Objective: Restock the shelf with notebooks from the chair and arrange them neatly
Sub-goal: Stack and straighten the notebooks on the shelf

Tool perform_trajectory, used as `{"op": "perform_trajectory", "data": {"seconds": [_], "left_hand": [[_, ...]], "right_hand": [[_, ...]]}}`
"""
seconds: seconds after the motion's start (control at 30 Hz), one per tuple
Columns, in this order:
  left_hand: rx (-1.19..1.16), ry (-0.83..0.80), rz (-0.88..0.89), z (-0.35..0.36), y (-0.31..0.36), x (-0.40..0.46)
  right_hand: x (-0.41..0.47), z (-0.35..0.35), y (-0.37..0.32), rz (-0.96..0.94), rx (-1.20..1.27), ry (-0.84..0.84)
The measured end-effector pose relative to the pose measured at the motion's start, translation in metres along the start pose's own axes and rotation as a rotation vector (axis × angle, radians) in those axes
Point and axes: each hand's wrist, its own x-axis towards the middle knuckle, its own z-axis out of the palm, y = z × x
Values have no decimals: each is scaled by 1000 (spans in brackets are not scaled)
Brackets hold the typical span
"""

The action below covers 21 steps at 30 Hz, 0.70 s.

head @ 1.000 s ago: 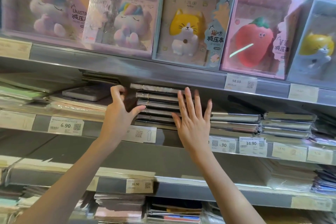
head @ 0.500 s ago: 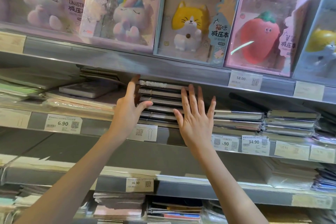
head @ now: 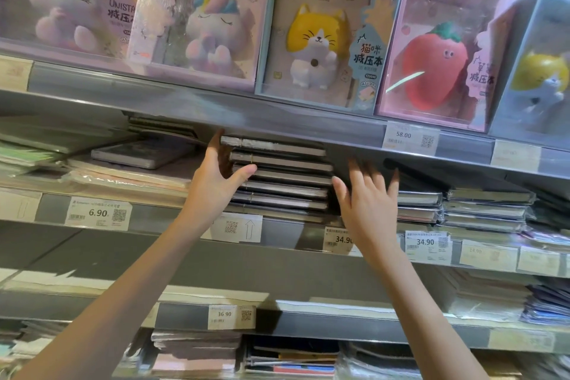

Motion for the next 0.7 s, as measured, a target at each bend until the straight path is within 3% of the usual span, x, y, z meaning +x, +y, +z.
{"op": "perform_trajectory", "data": {"seconds": [0.13, 0.4, 0.6, 0.7], "left_hand": [[-52, 39, -22, 4, -2, 1], [25, 0, 46, 5, -4, -1], [6, -20, 24, 4, -4, 1], [-1, -36, 20, 3, -2, -2]], "right_hand": [[3, -3, -3, -32, 50, -107], [-2, 5, -16, -83, 42, 41], [2, -5, -9, -147, 46, -78], [5, -15, -7, -84, 88, -181]]}}
